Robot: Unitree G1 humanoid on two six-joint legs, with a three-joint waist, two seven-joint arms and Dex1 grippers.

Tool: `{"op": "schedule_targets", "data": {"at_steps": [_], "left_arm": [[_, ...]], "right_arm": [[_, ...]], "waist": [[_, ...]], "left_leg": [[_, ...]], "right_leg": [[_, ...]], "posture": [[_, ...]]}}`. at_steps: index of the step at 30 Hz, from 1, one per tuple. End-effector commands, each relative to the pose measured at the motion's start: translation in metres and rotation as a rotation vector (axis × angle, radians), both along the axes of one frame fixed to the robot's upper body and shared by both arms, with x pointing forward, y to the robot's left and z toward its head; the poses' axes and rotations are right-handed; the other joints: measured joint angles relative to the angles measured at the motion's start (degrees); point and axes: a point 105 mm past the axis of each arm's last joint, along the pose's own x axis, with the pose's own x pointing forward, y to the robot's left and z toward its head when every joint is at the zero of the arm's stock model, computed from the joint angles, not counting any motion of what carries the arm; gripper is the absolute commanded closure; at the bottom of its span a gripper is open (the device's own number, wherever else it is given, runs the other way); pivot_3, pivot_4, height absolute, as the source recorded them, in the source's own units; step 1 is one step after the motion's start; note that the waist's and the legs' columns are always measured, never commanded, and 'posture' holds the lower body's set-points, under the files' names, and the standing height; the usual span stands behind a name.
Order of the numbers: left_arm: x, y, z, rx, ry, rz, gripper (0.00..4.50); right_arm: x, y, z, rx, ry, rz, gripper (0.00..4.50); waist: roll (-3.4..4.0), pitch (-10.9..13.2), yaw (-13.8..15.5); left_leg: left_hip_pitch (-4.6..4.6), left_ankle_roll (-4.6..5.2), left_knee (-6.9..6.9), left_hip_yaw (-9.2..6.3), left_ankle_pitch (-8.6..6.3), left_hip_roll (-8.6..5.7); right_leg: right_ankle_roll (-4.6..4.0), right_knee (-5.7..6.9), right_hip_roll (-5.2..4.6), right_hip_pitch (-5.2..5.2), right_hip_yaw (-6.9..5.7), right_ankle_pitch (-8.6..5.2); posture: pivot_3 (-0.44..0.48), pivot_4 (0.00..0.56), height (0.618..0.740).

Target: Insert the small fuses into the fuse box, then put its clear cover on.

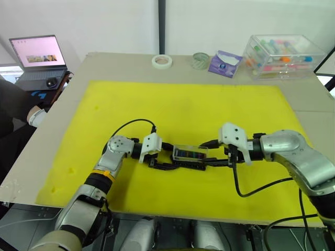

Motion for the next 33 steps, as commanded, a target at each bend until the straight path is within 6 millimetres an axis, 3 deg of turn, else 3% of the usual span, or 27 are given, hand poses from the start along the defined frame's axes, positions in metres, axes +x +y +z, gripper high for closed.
{"op": "schedule_targets", "data": {"at_steps": [1,33], "left_arm": [[-0.007,-0.004,-0.010,0.027,0.032,-0.028,1.77],[-0.012,-0.001,-0.013,0.049,0.026,-0.041,1.77]], "right_arm": [[0.002,-0.003,-0.001,-0.004,-0.009,0.005,2.65],[0.009,-0.015,-0.033,0.084,0.031,-0.039,2.65]], "waist": [[0.00,0.00,0.00],[-0.01,-0.03,-0.27]], "left_leg": [[0.00,0.00,0.00,0.00,0.00,0.00],[0.08,-0.01,-0.01,-0.01,0.00,0.03]], "right_leg": [[0.00,0.00,0.00,0.00,0.00,0.00],[0.00,0.01,0.06,0.04,0.02,0.00]], "posture": [[0.000,0.150,0.740],[0.000,0.150,0.740]]}}
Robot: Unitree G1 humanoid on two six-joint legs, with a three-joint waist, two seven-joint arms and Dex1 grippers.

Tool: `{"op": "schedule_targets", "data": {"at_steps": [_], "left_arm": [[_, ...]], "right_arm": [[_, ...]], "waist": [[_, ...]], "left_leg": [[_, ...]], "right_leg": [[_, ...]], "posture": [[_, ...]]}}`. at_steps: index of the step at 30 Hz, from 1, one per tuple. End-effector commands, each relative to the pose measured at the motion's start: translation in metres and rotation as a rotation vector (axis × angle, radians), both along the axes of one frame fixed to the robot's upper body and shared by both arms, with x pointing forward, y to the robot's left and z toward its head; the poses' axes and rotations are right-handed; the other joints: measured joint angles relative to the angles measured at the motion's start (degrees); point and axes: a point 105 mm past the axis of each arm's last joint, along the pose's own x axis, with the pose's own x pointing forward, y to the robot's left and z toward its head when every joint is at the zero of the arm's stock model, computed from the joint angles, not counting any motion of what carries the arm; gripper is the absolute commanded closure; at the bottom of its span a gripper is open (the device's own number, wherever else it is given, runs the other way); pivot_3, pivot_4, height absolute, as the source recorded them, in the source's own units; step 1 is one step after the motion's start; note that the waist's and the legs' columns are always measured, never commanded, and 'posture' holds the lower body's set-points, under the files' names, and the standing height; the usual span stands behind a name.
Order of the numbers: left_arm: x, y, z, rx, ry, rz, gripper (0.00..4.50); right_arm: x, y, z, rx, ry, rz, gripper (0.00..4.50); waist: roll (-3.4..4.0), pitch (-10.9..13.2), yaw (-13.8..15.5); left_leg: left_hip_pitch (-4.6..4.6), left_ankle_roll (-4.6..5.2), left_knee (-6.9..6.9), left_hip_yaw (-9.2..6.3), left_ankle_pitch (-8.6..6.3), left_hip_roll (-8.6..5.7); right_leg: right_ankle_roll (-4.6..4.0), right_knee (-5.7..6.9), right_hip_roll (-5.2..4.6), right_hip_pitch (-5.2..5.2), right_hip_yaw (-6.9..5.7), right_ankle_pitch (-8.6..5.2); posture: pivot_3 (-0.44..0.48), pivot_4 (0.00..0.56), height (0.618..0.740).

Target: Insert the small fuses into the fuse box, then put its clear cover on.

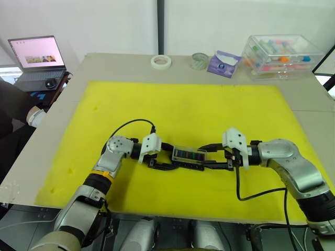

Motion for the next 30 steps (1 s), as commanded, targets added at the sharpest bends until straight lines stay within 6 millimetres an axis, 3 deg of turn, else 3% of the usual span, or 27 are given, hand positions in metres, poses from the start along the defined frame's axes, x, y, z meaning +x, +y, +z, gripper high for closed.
{"op": "schedule_targets", "data": {"at_steps": [1,12,21,30], "left_arm": [[-0.011,-0.003,-0.012,0.039,0.030,-0.047,1.77],[-0.012,-0.003,-0.012,0.039,0.029,-0.043,1.77],[-0.011,-0.001,-0.013,0.045,0.030,-0.034,1.77],[-0.009,-0.005,-0.013,0.037,0.026,-0.034,1.77]], "right_arm": [[0.004,-0.008,-0.008,-0.048,0.011,-0.041,2.65],[0.010,-0.012,-0.024,-0.044,0.019,-0.050,2.65],[0.007,-0.016,-0.009,-0.154,0.028,-0.034,2.65],[0.010,-0.007,-0.002,-0.187,0.047,-0.040,2.65]], "waist": [[0.00,0.00,-0.02],[-0.03,-0.03,-0.10],[-0.03,-0.02,-0.01],[-0.03,-0.02,0.05]], "left_leg": [[0.00,0.00,0.00,0.00,0.00,0.00],[0.33,0.00,-0.09,0.01,0.00,0.04],[0.54,0.00,-0.15,0.02,-0.01,0.03],[0.53,0.01,-0.16,0.02,-0.02,0.03]], "right_leg": [[0.00,0.00,0.00,0.00,0.00,0.00],[-0.01,-0.01,0.07,0.26,0.03,0.00],[-0.01,-0.08,0.06,0.44,0.06,-0.01],[0.00,-0.11,0.03,0.45,0.08,-0.01]], "posture": [[0.000,0.150,0.740],[0.000,0.150,0.740],[0.000,0.150,0.740],[0.000,0.150,0.740]]}}
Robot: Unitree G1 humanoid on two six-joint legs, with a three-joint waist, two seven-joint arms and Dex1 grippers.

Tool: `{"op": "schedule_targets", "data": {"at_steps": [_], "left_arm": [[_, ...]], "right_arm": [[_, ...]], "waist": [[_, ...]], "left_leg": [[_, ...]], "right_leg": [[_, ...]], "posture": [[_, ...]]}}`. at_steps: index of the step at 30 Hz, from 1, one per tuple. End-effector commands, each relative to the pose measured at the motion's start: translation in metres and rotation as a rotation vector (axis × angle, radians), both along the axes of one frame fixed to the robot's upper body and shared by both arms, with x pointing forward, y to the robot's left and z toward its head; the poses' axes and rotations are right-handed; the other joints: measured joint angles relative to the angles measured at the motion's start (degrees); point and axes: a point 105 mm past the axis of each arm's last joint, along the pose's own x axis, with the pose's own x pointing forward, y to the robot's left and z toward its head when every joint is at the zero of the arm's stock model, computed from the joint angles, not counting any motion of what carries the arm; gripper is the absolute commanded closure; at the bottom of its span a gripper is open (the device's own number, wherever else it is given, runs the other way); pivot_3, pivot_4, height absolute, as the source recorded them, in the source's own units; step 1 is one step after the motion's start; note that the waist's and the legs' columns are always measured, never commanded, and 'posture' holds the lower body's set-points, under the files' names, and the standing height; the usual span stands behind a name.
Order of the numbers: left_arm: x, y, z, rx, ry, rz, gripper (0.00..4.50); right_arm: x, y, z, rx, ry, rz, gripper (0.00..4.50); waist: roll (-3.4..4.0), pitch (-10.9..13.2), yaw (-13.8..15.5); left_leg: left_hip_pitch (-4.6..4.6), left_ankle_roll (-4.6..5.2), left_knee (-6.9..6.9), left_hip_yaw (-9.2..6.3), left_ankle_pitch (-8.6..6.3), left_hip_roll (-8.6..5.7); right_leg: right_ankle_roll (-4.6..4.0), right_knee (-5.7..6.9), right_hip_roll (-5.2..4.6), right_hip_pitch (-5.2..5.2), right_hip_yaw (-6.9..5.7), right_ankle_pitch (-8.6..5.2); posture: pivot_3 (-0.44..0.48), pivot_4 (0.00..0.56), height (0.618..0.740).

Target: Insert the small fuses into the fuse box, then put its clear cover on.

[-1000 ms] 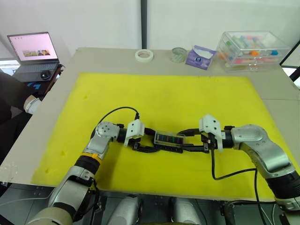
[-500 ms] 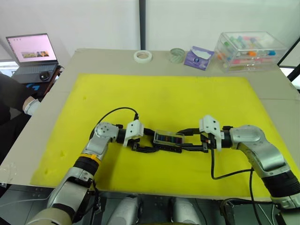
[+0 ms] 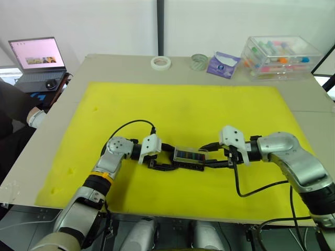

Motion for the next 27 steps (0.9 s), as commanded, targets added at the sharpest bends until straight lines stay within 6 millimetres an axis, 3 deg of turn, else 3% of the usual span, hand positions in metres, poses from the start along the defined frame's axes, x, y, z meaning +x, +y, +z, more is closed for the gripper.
{"op": "schedule_targets", "data": {"at_steps": [1,17,22,27], "left_arm": [[-0.0087,-0.0058,-0.0107,0.030,0.028,-0.047,1.77],[-0.0104,-0.0046,-0.0126,0.028,0.026,-0.042,1.77],[-0.0104,-0.0048,-0.0133,0.028,0.022,-0.038,1.77],[-0.0102,-0.0055,-0.0135,0.028,0.019,-0.039,1.77]], "right_arm": [[0.0064,-0.0067,-0.0083,-0.070,0.017,-0.051,2.65],[0.0081,-0.0107,-0.0109,-0.088,0.005,-0.043,2.65],[0.0082,-0.0089,-0.0051,-0.067,-0.007,-0.040,1.01],[0.0095,-0.0096,-0.0028,-0.047,-0.014,-0.048,1.01]], "waist": [[0.00,0.00,-0.01],[0.00,0.00,-0.02],[0.06,0.01,0.04],[0.04,0.02,0.09]], "left_leg": [[0.00,0.00,0.00,0.00,0.00,0.00],[0.02,0.00,0.00,0.00,0.00,0.00],[-0.05,0.01,0.00,0.02,0.00,-0.04],[-0.18,0.01,0.01,0.02,0.00,-0.04]], "right_leg": [[0.00,0.00,0.00,0.00,0.00,0.00],[0.00,0.00,0.01,0.03,0.00,0.00],[0.00,0.00,-0.03,-0.06,0.00,0.00],[0.00,0.00,-0.04,-0.16,0.00,0.00]], "posture": [[0.000,0.150,0.740],[0.000,0.150,0.740],[0.000,0.150,0.740],[0.000,0.150,0.740]]}}
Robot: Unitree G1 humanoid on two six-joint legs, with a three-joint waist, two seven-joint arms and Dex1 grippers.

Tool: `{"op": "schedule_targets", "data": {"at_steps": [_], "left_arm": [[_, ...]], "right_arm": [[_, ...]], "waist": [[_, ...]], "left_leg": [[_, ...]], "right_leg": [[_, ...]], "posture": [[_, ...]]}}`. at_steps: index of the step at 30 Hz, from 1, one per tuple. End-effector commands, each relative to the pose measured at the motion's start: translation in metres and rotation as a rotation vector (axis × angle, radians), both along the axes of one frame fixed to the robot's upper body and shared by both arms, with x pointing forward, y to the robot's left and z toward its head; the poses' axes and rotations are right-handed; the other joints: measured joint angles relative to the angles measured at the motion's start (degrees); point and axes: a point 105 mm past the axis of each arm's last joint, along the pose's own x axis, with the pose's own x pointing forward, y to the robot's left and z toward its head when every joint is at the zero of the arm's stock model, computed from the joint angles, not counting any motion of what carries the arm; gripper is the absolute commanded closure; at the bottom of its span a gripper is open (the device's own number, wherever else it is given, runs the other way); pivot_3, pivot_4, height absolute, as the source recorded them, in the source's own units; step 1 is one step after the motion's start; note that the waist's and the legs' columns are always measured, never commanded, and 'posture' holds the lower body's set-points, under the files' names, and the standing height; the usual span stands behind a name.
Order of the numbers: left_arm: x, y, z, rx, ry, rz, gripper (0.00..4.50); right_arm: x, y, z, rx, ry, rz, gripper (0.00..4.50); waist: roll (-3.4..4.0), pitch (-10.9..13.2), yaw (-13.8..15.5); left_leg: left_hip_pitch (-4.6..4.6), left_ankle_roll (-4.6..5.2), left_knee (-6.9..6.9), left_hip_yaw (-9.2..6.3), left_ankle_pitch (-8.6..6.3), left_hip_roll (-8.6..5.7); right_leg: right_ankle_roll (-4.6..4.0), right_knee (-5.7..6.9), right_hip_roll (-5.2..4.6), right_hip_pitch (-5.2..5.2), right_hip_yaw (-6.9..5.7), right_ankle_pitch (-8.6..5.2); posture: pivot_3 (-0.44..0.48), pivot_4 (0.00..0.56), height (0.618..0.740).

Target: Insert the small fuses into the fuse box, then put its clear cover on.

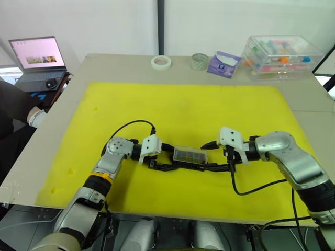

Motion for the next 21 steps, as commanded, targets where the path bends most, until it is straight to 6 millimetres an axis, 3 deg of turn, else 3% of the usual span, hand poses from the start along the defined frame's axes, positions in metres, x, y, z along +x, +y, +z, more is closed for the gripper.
{"op": "schedule_targets", "data": {"at_steps": [1,8,12,17,21], "left_arm": [[-0.009,-0.005,-0.014,0.038,0.038,-0.036,1.77],[-0.008,-0.005,-0.014,0.035,0.042,-0.030,1.77],[-0.008,-0.007,-0.014,0.028,0.043,-0.026,1.77],[-0.007,-0.006,-0.016,0.041,0.032,-0.021,1.77],[-0.005,-0.004,-0.016,0.044,0.029,-0.012,1.77]], "right_arm": [[0.004,-0.003,0.009,0.008,-0.044,-0.016,1.01],[-0.003,-0.003,0.011,0.020,-0.046,-0.018,1.01],[-0.008,-0.015,0.013,-0.001,-0.051,-0.047,1.01],[-0.020,-0.033,0.024,-0.025,-0.035,-0.070,1.01],[-0.029,-0.042,0.045,-0.011,-0.068,-0.076,1.01]], "waist": [[0.00,0.00,0.04],[0.00,0.00,0.10],[0.00,0.00,0.02],[0.02,0.01,0.12],[0.06,0.02,0.13]], "left_leg": [[0.00,0.00,0.00,0.00,0.00,0.00],[-0.03,0.00,0.00,-0.01,0.00,0.00],[-0.06,0.00,0.00,-0.01,0.00,-0.01],[-0.14,0.02,0.03,-0.02,-0.01,-0.06],[-0.19,0.02,0.04,-0.03,-0.01,-0.05]], "right_leg": [[0.00,0.00,0.00,0.00,0.00,0.00],[0.00,-0.01,0.00,-0.01,0.00,0.00],[0.00,-0.01,-0.02,-0.03,0.00,0.00],[0.00,-0.04,-0.06,-0.07,-0.02,0.00],[0.00,-0.04,-0.06,-0.09,-0.04,0.00]], "posture": [[0.000,0.150,0.740],[0.000,0.150,0.740],[0.000,0.150,0.740],[0.000,0.150,0.740],[0.000,0.150,0.740]]}}
